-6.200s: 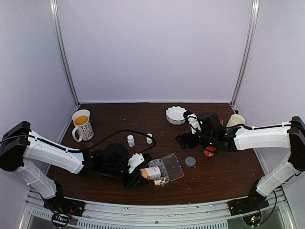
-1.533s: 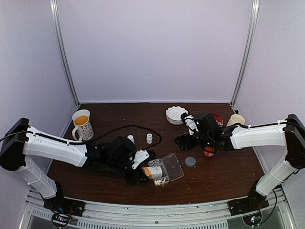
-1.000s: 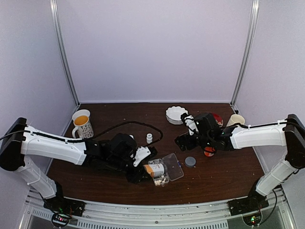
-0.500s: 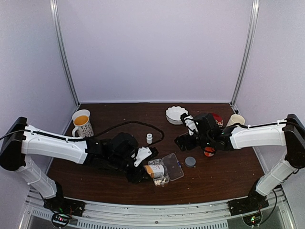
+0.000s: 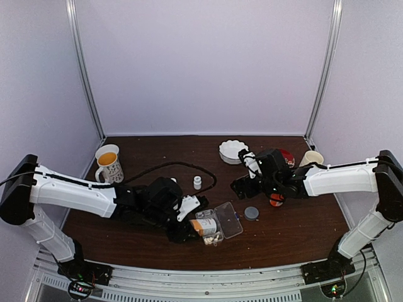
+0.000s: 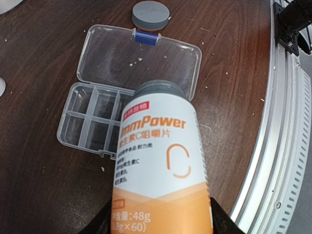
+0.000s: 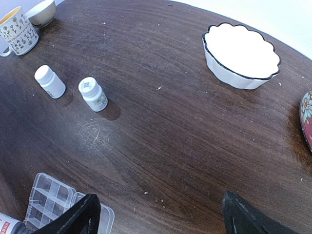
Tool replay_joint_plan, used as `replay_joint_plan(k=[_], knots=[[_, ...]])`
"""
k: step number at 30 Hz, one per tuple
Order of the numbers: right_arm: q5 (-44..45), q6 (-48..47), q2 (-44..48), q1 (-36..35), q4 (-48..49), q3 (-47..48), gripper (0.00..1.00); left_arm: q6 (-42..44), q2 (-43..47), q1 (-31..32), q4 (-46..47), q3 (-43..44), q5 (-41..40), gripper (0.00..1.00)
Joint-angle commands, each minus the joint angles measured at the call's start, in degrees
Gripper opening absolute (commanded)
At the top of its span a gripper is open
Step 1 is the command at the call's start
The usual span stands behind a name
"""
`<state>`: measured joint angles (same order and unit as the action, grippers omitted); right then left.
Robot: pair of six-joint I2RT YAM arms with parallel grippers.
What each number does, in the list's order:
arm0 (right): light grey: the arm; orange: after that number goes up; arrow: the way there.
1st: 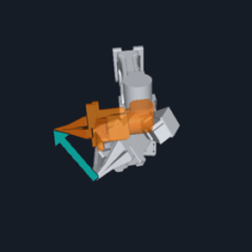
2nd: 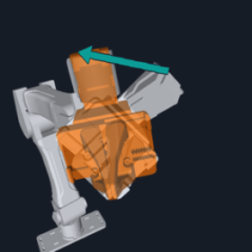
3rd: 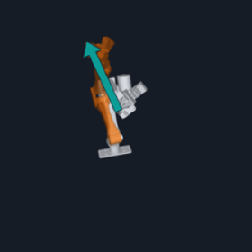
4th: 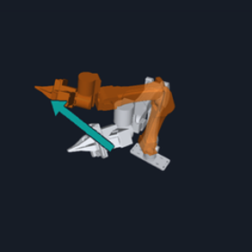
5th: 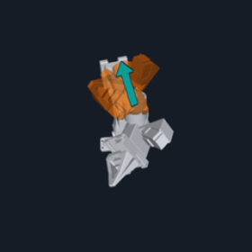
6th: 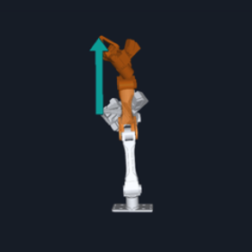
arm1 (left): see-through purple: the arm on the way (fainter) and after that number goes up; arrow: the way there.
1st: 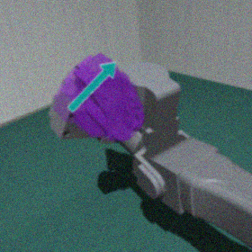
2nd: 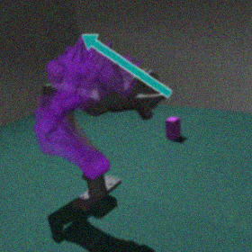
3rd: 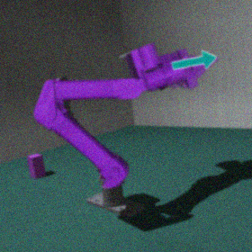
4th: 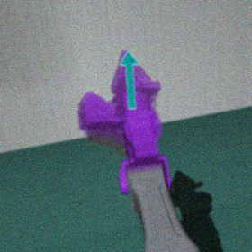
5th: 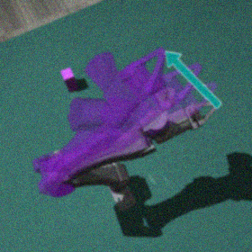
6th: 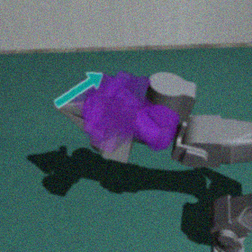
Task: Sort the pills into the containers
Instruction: Pour the pill into the compartment of the pill container, then pick up the pill from the compartment of the pill container.
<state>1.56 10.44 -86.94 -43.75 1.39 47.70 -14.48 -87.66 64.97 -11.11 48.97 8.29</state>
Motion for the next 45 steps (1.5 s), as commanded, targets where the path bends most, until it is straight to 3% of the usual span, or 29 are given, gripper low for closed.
replay_joint_plan(k=[1, 5, 8, 18, 26, 30, 33, 45], knots=[[0.95, -0.42, -0.61, -0.46, -0.23, 1.53, 0.90, 0.37, -1.30, -0.19, -0.80, 1.91, 0.31, 0.00], [1.09, -0.42, -0.68, -0.46, -0.19, 1.59, 0.90, -0.04, -0.02, -0.13, 2.41, 0.37, 0.19, 0.00], [1.02, -0.42, -0.66, -0.44, -0.25, 1.52, 0.90, 0.15, -0.17, -0.12, -0.15, 1.14, -0.45, 0.00], [1.34, -0.50, -0.72, -0.54, -0.23, 1.60, 0.90, -1.00, 1.54, -1.12, 8.08, -4.46, -0.09, 0.00], [1.25, -0.50, -0.82, -0.55, -0.41, 1.65, 0.90, -0.78, 1.12, -1.11, 3.17, -0.91, 1.21, 0.00], [1.19, -0.52, -0.96, -0.55, -0.42, 1.84, 0.90, -0.90, 0.76, -1.13, 5.43, -2.80, -0.03, 0.00], [1.09, -0.57, -1.04, -0.64, -0.42, 1.78, 0.90, -0.97, -1.21, -0.90, 1.10, 0.40, 1.38, 0.00], [1.08, -0.53, -1.22, -0.81, -0.46, 1.96, 0.90, -0.90, 1.69, -0.02, 3.12, -1.62, -1.30, 0.00]])
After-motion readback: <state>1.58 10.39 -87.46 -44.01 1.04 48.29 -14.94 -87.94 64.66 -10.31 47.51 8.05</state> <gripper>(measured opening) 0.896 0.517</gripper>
